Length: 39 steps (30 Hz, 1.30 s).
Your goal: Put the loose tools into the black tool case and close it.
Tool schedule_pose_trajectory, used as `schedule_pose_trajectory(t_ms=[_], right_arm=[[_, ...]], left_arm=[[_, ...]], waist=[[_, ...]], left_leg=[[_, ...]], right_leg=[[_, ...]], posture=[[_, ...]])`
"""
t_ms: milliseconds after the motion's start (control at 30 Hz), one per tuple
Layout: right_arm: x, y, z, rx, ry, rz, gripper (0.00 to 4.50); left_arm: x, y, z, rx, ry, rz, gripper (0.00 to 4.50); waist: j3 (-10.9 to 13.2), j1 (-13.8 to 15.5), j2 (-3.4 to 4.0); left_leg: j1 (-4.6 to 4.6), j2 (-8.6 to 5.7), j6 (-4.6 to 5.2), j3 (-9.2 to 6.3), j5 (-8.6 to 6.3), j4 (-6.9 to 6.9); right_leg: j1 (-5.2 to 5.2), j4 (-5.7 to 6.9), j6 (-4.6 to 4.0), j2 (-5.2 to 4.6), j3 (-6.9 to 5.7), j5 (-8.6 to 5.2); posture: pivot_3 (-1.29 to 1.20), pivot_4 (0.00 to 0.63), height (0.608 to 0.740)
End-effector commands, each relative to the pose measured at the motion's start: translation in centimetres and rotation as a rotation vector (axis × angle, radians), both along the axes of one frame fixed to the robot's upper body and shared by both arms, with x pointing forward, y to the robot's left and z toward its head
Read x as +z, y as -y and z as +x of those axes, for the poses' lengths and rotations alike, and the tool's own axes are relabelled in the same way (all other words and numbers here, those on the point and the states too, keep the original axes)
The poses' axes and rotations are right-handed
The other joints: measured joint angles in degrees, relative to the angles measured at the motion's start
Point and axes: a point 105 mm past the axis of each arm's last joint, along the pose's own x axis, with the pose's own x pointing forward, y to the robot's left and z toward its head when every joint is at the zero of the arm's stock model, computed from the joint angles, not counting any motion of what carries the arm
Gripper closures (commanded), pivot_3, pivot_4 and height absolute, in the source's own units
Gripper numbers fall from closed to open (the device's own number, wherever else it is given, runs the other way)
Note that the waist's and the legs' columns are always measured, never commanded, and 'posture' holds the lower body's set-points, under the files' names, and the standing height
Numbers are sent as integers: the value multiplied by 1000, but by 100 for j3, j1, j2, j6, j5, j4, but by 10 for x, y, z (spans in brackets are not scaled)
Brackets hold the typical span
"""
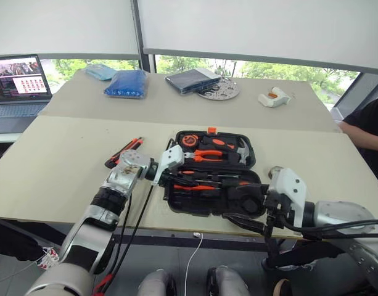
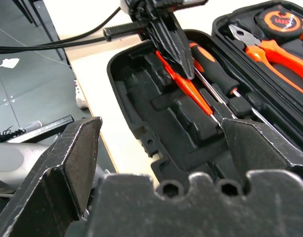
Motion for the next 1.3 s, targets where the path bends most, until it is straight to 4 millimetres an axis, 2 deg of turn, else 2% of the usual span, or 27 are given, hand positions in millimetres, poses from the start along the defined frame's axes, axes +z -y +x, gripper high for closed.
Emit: schedule_pose_trajectory(t_ms=[33, 133, 233, 333, 567, 733, 933, 1067, 1167, 1300], right_arm=[[9, -4, -2, 19, 62, 3, 0], [8, -3, -2, 18, 62, -1, 0], [7, -2, -2, 16, 61, -4, 0], [6, -2, -2, 17, 62, -6, 0], [4, -2, -3, 17, 61, -14, 0], [4, -2, -3, 12, 61, -17, 0], [3, 0, -4, 2, 60, -15, 0], [2, 0, -3, -2, 55, -11, 0], [2, 1, -2, -3, 52, -11, 0], [3, 1, 0, -3, 54, -7, 0]], left_arm=[[9, -1, 0, 12, -83, -38, 4469], [30, 3, 1, -7, -119, -108, 4469], [35, 8, 7, 14, -113, -126, 4469], [29, 12, 10, 21, -92, -105, 4469], [0, 22, 12, 32, -65, -35, 4469], [-11, 17, 7, 16, -57, -18, 4469], [-22, 1, -4, 4, 7, 6, 4469], [-25, -3, -3, 23, 57, 21, 4469], [-19, -2, 5, 68, 100, -8, 4469], [-16, -3, 5, 66, 135, -10, 4469]], waist=[[0, 4, 0], [1, 4, -1], [1, 17, -2], [1, 18, -2], [2, 14, -3], [1, -2, -2], [-1, -17, 2], [-3, -16, 4], [-3, -4, 4], [-3, -8, 4]], left_leg=[[-2, 0, 0, 0, 0, 1], [-6, 0, 1, 0, 0, 1], [-21, -1, 1, -1, 0, 6], [-21, -3, 2, -1, -1, 8], [-23, -4, 3, 0, -1, 7], [-18, -2, 2, 0, -1, 5], [-1, 0, 1, 0, -1, -3], [5, 0, 0, 1, -1, -3], [6, 0, 0, 0, -1, -4], [6, 0, 1, 0, -1, -3]], right_leg=[[0, 0, 0, 0, -1, 0], [-4, 0, 2, 1, -3, -1], [-12, 1, 2, 2, -4, 0], [-11, -2, 5, 1, -5, 1], [-11, -4, 5, 2, -6, 1], [-11, -3, 4, 1, -2, 1], [-4, -3, -4, 0, 3, 0], [1, -2, -4, -2, 3, -1], [2, -2, 1, -6, 3, 0], [2, 0, 4, -6, 3, 3]], posture=[[0, 150, 718], [0, 150, 718], [0, 150, 718], [0, 150, 718], [0, 150, 718], [0, 150, 718], [0, 150, 718], [0, 150, 718], [0, 150, 718], [0, 150, 718]])
